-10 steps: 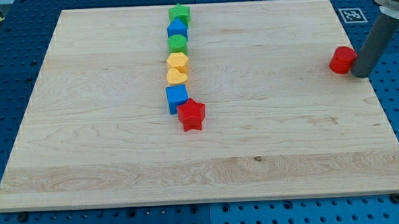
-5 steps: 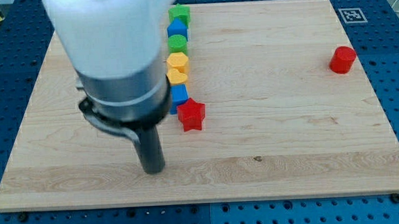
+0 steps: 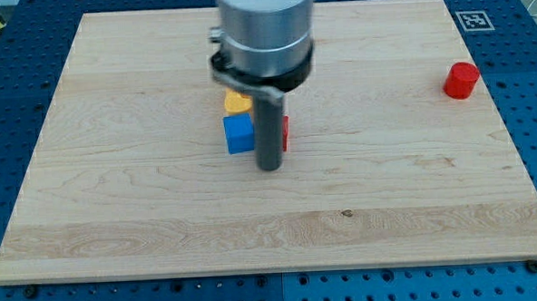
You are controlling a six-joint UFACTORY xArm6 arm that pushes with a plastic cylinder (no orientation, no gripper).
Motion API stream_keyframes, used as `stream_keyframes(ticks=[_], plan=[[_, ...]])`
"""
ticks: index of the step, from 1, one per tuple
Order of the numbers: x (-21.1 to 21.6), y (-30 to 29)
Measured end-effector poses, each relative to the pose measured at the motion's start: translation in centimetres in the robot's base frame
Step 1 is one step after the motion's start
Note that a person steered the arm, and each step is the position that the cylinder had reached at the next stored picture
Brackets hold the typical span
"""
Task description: Push the red star to the bottom of red circle
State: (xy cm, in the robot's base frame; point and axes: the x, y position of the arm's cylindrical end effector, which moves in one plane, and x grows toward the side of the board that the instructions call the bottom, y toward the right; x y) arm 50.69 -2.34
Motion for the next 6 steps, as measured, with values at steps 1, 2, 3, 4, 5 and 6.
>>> stream_keyframes(ticks=[1, 2, 3, 4, 5, 6], plan=[[-1.3, -3.9], [-3.6, -2.2], [-4.7, 1.4], [-4.8, 5.4], [-4.8, 9.9], [-4.8, 14.8]])
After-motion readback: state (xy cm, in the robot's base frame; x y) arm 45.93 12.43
